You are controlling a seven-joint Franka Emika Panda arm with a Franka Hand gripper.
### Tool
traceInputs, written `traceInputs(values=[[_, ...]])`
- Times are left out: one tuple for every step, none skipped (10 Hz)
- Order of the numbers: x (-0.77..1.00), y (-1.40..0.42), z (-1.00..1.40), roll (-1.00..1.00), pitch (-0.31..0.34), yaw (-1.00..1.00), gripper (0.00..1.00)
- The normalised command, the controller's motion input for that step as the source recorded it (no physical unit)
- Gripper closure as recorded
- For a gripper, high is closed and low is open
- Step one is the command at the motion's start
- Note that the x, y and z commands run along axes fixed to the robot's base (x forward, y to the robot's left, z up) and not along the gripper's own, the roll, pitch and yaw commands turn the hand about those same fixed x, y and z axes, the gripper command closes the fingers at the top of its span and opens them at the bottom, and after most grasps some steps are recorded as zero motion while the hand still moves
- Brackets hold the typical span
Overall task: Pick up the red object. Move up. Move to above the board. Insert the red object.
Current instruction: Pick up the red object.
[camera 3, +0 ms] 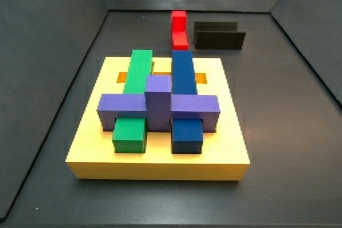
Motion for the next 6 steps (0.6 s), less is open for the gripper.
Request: traceInputs(values=[[0.11,-0.2,-0.05,-0.15,0.0,-0.2,0.0],[0.1,-0.29,-0.01,-0.27,-0.023,-0.47,0.0],[0.0,-0.37,0.0,-0.22,-0.11,-0.61,0.0],[0.0,-0.37,0.0,-0.21,-0.123,-0.62,0.0],[0.0,-0.41,-0.04,-0.15,-0.123,-0.62,0.0],[0.03,-0.42,-0.11,-0.11,-0.09,-0.61,0.0]])
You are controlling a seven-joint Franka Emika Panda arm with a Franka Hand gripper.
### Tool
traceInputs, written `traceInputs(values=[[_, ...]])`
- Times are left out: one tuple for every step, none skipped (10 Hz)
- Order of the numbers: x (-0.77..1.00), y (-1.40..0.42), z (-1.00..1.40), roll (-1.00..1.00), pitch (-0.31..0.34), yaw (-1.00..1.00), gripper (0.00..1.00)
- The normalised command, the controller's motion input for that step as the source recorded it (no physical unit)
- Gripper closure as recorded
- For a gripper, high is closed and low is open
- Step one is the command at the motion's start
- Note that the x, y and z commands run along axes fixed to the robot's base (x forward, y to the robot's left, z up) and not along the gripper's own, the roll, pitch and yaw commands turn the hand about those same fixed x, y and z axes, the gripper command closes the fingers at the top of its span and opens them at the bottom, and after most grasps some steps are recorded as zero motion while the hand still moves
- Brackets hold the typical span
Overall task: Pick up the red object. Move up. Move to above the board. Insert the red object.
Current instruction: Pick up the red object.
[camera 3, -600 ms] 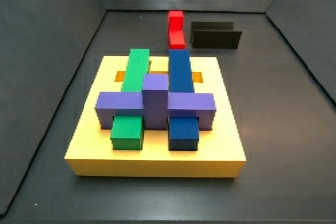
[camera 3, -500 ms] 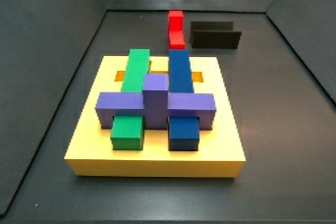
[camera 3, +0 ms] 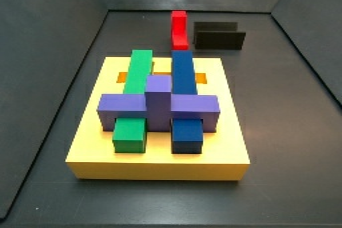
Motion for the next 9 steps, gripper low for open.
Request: traceInputs(values=[[0.07,-0.4,-0.14,-0.07,-0.054,-0.64,0.0],[0.14,-0.32,-0.16,-0.05,-0.019,-0.7,0.0],[0.18,-0.27,-0.17,-0.06,-0.003,-0.71,0.0],[0.25,-0.2,-0.13,-0.08,0.0,-0.72,0.0],[0.25,-0.15,-0.13,-0.11,0.0,-0.74,0.0],[0.22,-0.06,-0.06,-0.14,0.0,-0.73,0.0],[0.04,0.02,0.0,-0.17,-0.006,-0.66,0.0],[0.09,0.03,0.0,-0.18,-0.031,-0.63,0.0],[0.14,0.03,0.0,-0.17,-0.06,-0.76,0.0]])
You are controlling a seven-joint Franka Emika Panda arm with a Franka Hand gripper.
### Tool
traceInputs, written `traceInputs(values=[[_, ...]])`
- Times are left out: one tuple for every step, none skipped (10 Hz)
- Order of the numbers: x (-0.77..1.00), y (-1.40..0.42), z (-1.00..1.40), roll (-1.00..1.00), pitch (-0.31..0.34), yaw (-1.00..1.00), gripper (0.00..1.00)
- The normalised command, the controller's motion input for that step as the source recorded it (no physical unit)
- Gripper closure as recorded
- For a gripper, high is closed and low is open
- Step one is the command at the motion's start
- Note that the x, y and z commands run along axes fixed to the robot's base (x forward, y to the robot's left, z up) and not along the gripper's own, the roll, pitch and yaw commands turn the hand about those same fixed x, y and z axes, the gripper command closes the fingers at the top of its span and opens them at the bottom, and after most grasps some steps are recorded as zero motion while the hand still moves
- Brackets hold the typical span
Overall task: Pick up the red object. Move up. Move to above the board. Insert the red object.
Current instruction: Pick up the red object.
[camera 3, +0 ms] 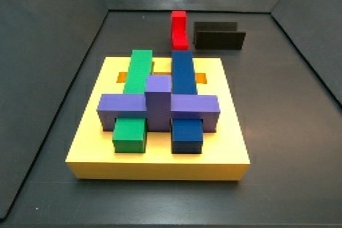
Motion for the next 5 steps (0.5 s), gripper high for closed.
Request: traceInputs(values=[[0.19,0.06,0.0,-0.17,-0.054,-0.81,0.0],[0.17,0.13,0.0,-0.16,-0.06,-0.75,0.0],[0.17,0.2,0.0,-0.14,-0.056,-0.7,0.0],[0.17,0.19,0.0,-0.13,-0.049,-0.71,0.0],[0.17,0.18,0.0,-0.13,-0.041,-0.73,0.0]])
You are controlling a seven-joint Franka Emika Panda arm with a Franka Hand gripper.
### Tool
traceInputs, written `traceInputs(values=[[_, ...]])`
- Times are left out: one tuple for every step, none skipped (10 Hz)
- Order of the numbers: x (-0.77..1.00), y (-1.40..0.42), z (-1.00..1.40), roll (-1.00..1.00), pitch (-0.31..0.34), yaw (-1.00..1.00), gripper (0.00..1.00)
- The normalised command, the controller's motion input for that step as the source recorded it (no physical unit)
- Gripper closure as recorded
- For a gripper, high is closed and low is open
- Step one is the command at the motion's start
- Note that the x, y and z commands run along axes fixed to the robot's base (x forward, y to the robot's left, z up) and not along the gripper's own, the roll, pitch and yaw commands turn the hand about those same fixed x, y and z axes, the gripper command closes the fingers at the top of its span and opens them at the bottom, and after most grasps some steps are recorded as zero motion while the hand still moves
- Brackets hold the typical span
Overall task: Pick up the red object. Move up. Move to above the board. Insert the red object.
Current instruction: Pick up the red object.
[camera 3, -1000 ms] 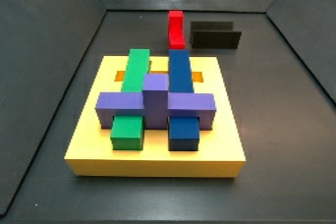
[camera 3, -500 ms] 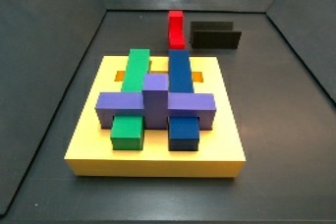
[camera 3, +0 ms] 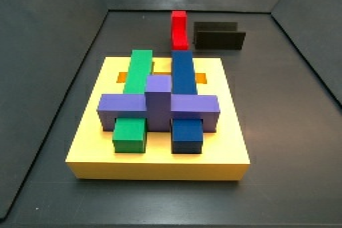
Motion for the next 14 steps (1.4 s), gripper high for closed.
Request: traceInputs(values=[[0.23,0.17,0.0,-0.11,-0.031,-0.76,0.0],[0.2,0.2,0.0,-0.09,-0.04,-0.75,0.0],[0.22,0.12,-0.01,-0.05,-0.03,-0.71,0.0],[0.17,0.12,-0.21,-0.05,-0.05,-0.7,0.0],[0.02,0.06,-0.33,0.0,-0.047,-0.65,0.0],[0.0,-0.14,-0.21,0.0,-0.046,-0.72,0.0],[0.0,-0.38,-0.31,-0.05,-0.026,-0.71,0.0],[0.0,-0.51,-0.25,0.0,0.0,-0.63,0.0],[0.05,-0.45,-0.33,0.0,0.041,-0.62,0.0],[0.09,-0.31,-0.38,-0.03,0.073,-0.55,0.0],[0.0,-0.23,-0.4,-0.02,0.021,-0.37,0.0],[0.0,-0.14,-0.52,0.0,0.007,-0.33,0.0],[0.0,-0.07,-0.45,0.0,0.026,-0.36,0.0],[0.0,0.0,-0.38,0.0,0.001,-0.23,0.0]])
